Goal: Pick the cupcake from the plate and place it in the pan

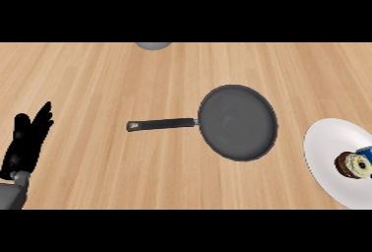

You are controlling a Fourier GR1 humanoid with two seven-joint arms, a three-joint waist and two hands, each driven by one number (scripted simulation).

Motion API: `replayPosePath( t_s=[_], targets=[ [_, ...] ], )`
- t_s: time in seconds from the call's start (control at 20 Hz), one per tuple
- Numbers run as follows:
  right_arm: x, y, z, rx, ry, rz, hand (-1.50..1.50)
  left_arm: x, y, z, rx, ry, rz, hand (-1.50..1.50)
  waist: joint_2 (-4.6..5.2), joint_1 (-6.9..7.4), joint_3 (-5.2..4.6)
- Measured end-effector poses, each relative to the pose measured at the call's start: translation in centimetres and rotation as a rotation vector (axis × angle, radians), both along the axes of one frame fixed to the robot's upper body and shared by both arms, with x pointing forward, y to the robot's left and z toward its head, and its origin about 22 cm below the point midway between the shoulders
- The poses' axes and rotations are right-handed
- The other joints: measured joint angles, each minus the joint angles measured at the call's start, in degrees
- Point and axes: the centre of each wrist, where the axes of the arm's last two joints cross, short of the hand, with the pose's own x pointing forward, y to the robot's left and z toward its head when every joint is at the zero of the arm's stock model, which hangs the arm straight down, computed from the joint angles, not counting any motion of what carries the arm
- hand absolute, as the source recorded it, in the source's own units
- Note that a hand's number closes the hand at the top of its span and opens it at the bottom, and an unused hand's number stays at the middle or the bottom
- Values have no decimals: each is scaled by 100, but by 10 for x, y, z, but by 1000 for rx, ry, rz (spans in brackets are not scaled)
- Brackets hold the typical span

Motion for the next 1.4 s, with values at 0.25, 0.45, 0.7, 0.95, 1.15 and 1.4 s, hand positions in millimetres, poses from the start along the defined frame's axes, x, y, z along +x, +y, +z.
replayPosePath(
  t_s=[0.25,0.45,0.7,0.95,1.15,1.4],
  targets=[
    [10,32,-7,-206,98,26,-150,3,4,2,1,3,4,0,1,-24,3],
    [11,49,-21,-308,168,38,-150,2,3,1,3,4,13,0,-2,-47,4],
    [10,66,-46,-365,220,41,-150,3,1,3,7,3,14,0,-4,-67,9],
    [7,69,-68,-412,226,21,-150,4,-2,0,6,2,11,0,-4,-74,9],
    [9,68,-79,-452,236,4,-150,6,-4,-2,9,-3,15,0,-3,-72,9],
    [4,58,-98,-490,260,11,-150,7,-1,-1,-3,8,11,0,-3,-73,8]
  ],
)
